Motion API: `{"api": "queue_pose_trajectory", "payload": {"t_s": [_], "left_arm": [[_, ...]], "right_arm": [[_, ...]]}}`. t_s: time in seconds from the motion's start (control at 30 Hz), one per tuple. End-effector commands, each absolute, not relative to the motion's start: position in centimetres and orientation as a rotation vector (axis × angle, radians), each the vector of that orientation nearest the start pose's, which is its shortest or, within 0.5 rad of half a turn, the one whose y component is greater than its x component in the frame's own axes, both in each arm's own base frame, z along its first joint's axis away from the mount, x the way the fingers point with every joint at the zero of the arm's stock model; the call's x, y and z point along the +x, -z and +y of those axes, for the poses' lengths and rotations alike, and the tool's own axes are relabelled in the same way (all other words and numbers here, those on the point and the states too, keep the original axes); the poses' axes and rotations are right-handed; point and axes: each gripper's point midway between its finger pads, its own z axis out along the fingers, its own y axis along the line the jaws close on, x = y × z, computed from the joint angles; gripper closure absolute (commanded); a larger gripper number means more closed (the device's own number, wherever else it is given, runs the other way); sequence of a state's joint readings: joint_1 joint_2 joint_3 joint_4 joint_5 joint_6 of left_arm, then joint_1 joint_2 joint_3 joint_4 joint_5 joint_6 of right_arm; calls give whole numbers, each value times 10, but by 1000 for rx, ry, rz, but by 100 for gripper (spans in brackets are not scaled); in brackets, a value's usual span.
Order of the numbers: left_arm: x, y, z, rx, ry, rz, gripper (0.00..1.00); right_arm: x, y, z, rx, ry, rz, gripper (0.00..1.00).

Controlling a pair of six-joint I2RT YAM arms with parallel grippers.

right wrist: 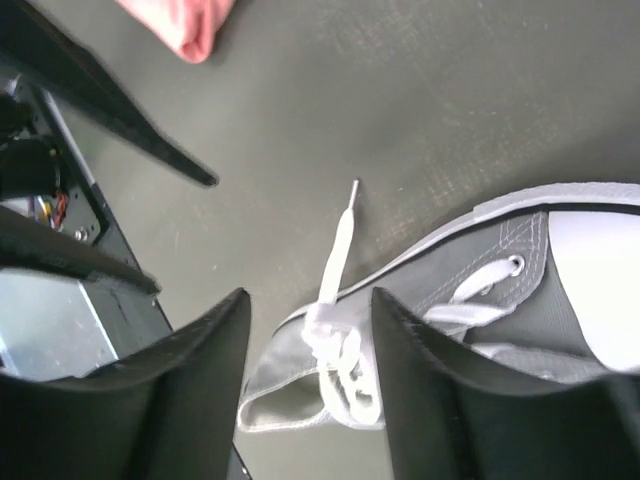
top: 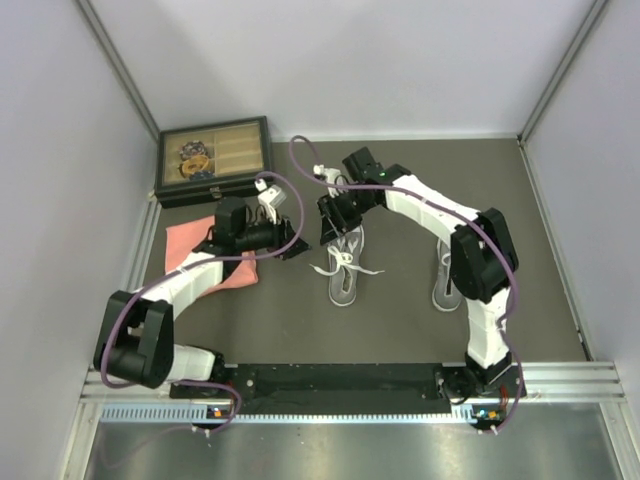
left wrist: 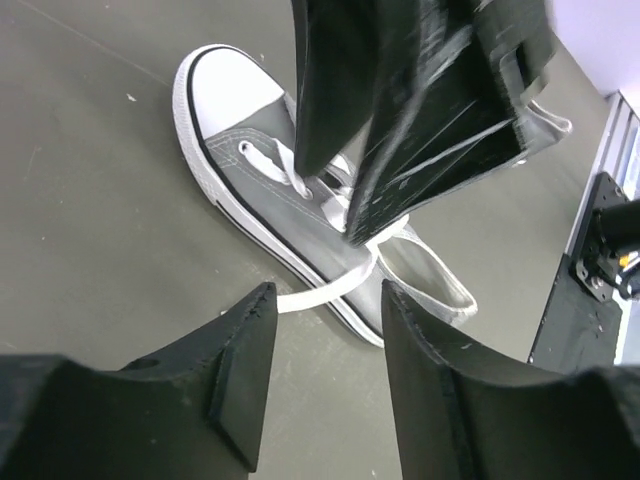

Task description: Tie the shoes

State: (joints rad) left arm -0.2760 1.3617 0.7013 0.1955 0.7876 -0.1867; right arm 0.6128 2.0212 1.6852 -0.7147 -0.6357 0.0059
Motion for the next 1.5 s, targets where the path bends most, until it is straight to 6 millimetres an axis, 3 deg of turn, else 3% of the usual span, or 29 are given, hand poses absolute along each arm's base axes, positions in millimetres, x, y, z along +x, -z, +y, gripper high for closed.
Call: {"api": "queue_pose_trajectory", "payload": {"t_s": [0.0,0.07,0.1,0.13,0.17,0.27,0.3,0.4,0.47,0.5,0.6,0.7,0.8,0.87,0.93,0.97,1.03,1.07,1.1,1.2,1.3,1.47], "left_arm": [[295,-170,-216,672,1071,1917,48],[298,-183,-213,752,1015,1861,46],[291,-178,-210,787,1011,1896,45],[292,-190,-208,832,977,1866,45],[293,-192,-205,907,919,1825,45],[287,-204,-198,1023,832,1770,42],[284,-206,-197,1048,820,1757,41],[274,-211,-195,1123,785,1695,38],[276,-214,-191,1112,740,1683,36],[275,-215,-191,1119,732,1672,36],[274,-221,-191,1145,700,1603,34],[261,-222,-196,1190,755,1547,34],[250,-210,-203,1261,806,1477,36],[250,-201,-206,1209,851,1519,39],[251,-202,-209,1199,877,1511,41],[249,-201,-212,1209,889,1506,42],[248,-196,-213,1212,886,1514,44],[248,-195,-214,1212,885,1519,45],[248,-191,-213,1202,887,1540,48],[246,-182,-212,1193,899,1572,49],[246,-177,-214,1197,922,1590,50],[251,-172,-214,1175,925,1622,50]], "right_arm": [[319,-204,343,-1077,-1033,2194,45],[325,-224,327,-1051,-1004,2153,41],[326,-227,319,-1037,-993,2150,39],[329,-236,313,-1018,-979,2122,32],[338,-244,299,-979,-952,2104,28],[339,-274,269,-955,-830,2005,16],[329,-290,258,-967,-783,1948,15],[320,-312,236,-974,-626,1809,4],[324,-330,228,-939,-546,1697,1],[322,-320,225,-957,-519,1692,1],[326,-334,222,-964,-469,1622,1],[307,-309,231,-1123,-576,1768,1],[291,-267,232,-1215,-646,1880,1],[277,-239,229,-1235,-677,1910,1],[272,-230,232,-1262,-696,1842,5],[263,-210,228,-1267,-713,1867,6],[259,-197,234,-1335,-729,1780,17],[254,-177,232,-1340,-739,1811,22],[254,-171,235,-1336,-758,1809,34],[258,-152,245,-1343,-804,1813,50],[262,-133,257,-1393,-833,1795,58],[270,-119,272,-1440,-863,1773,64]]}}
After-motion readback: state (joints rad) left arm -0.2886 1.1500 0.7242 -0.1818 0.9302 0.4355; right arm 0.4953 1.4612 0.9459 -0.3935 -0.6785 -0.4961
